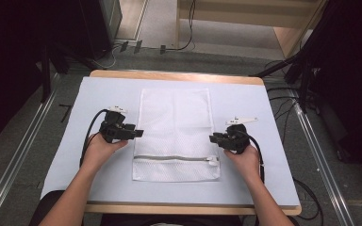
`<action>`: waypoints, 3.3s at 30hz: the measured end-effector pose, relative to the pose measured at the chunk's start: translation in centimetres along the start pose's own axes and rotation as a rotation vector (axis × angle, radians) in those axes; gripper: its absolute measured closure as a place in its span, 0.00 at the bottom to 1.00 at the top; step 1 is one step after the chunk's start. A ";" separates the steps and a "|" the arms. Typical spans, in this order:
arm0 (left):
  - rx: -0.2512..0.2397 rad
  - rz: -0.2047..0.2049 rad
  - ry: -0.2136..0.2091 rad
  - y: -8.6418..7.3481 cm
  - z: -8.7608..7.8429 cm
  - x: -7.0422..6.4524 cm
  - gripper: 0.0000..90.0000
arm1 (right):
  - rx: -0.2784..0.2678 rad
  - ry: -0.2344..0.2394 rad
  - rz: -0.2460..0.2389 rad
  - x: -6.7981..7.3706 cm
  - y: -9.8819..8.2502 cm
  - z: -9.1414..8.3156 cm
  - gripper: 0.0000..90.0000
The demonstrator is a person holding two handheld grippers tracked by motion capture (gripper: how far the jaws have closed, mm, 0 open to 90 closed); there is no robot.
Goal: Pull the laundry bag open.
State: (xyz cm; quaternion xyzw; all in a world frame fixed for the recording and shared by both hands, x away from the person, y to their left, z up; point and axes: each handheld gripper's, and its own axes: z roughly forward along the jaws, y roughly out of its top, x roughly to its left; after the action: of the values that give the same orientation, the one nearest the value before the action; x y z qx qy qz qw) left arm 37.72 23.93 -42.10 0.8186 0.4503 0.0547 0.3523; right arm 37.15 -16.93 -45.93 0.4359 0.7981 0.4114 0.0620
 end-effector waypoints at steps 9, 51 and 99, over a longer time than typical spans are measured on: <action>0.011 0.032 -0.054 0.6 0.7 -2.1 0.50 | 0.021 0.016 -0.052 1.0 -1.6 -1.1 0.94; 0.014 0.100 -0.121 2.0 2.5 -4.6 0.52 | 0.115 0.066 -0.057 3.1 -3.8 -1.3 1.00; 0.046 0.196 -0.214 2.4 5.6 -10.5 0.58 | 0.105 0.062 -0.194 3.2 -3.9 -0.9 1.00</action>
State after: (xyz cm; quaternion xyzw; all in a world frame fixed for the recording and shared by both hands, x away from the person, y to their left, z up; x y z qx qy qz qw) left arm 35.48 11.99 -42.43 0.8676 0.3293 -0.0089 0.3725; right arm 32.24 -16.16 -47.28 0.3464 0.8585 0.3743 0.0538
